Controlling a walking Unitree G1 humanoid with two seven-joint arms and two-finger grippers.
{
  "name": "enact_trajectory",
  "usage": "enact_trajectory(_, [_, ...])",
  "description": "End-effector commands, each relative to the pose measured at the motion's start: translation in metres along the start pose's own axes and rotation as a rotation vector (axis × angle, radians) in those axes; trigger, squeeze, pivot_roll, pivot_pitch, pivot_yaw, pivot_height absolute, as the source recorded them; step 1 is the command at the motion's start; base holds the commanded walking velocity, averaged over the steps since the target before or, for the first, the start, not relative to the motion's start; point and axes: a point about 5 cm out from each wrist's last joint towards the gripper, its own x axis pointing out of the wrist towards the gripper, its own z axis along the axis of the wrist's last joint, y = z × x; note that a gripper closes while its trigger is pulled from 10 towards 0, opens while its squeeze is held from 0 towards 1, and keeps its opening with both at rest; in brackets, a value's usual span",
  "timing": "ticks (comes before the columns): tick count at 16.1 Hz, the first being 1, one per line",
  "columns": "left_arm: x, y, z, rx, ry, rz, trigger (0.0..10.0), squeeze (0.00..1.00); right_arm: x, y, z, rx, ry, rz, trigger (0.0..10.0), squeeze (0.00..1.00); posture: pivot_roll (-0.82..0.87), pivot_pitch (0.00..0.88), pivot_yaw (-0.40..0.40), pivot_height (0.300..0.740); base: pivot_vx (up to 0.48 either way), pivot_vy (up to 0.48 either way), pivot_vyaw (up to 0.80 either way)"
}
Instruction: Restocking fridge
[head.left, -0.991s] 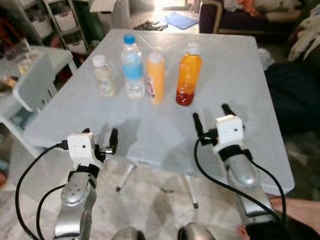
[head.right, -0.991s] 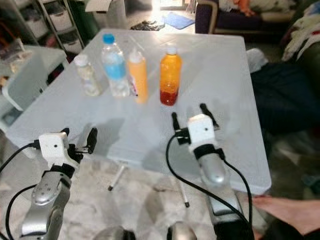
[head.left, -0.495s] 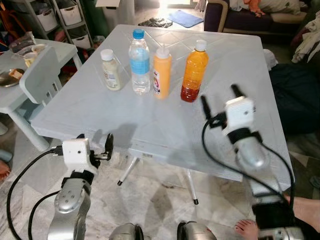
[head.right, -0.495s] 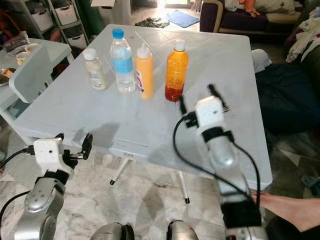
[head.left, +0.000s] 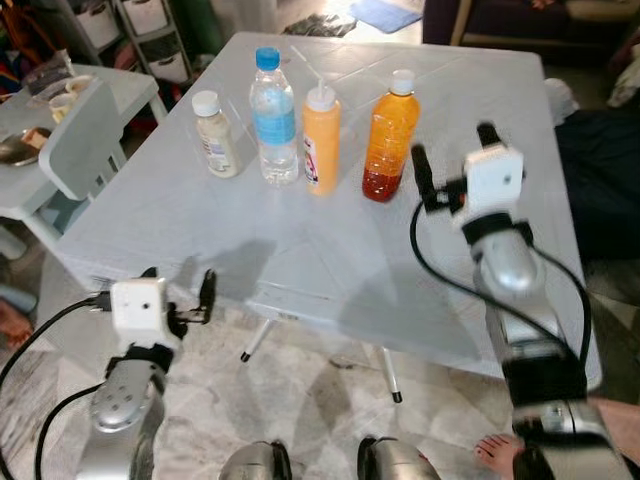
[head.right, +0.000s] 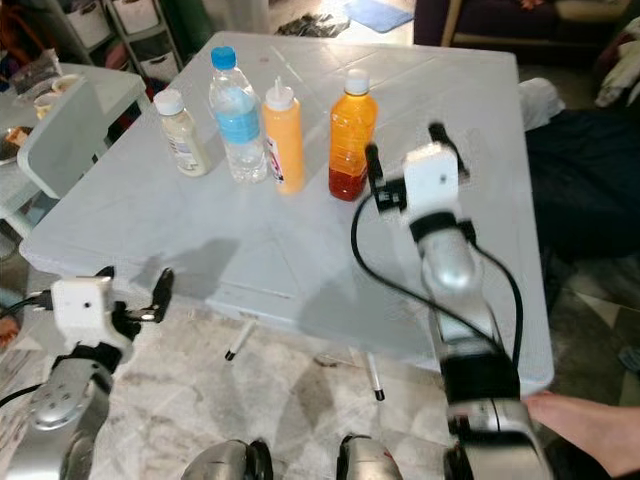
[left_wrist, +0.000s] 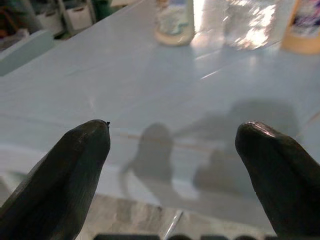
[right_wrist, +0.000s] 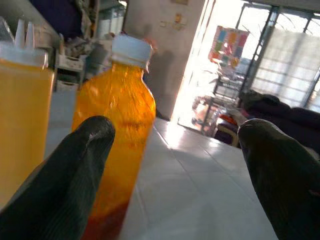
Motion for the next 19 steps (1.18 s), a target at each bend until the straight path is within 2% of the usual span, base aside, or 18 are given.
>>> enact_trajectory(1, [-0.002, 0.004, 0.006, 0.016, -0.010, 0.008, 10.0, 0.00, 0.008, -0.003, 0.007, 0.008, -0.037, 0.005, 10.0, 0.00, 0.02, 0.151, 0.073, 0.740, 0.000, 0.000, 0.00])
enact_trajectory(3, [-0.003, 0.003, 0.008, 0.019, -0.013, 0.004, 10.0, 0.00, 0.021, 0.000, 0.015, 0.032, -0.067, 0.025, 10.0, 0.00, 0.04, 0.148, 0.076, 0.740, 0.000, 0.000, 0.00])
enact_trajectory(6, [-0.005, 0.005, 0.009, 0.030, -0.010, 0.005, 10.0, 0.00, 0.030, 0.001, 0.021, 0.059, -0.090, 0.062, 10.0, 0.00, 0.05, 0.150, 0.078, 0.740, 0.000, 0.000, 0.00])
enact_trajectory(12, [-0.010, 0.010, 0.007, 0.051, 0.021, -0.006, 10.0, 0.00, 0.054, -0.009, 0.024, 0.088, -0.050, 0.087, 10.0, 0.00, 0.05, 0.158, 0.094, 0.740, 0.000, 0.000, 0.00])
enact_trajectory(16, [-0.008, 0.007, 0.010, 0.053, 0.020, -0.012, 10.0, 0.00, 0.064, -0.007, 0.024, 0.126, -0.021, 0.168, 10.0, 0.00, 0.06, 0.161, 0.093, 0.740, 0.000, 0.000, 0.00])
enact_trajectory(17, [-0.008, 0.007, 0.010, 0.053, 0.020, -0.012, 10.0, 0.00, 0.066, -0.006, 0.024, 0.135, -0.016, 0.186, 9.1, 0.00, 0.06, 0.163, 0.091, 0.740, 0.000, 0.000, 0.00])
enact_trajectory(19, [-0.010, 0.008, 0.009, 0.056, 0.025, -0.013, 10.0, 0.00, 0.069, 0.000, 0.022, 0.157, 0.013, 0.254, 3.9, 0.00, 0.06, 0.164, 0.091, 0.740, 0.000, 0.000, 0.00])
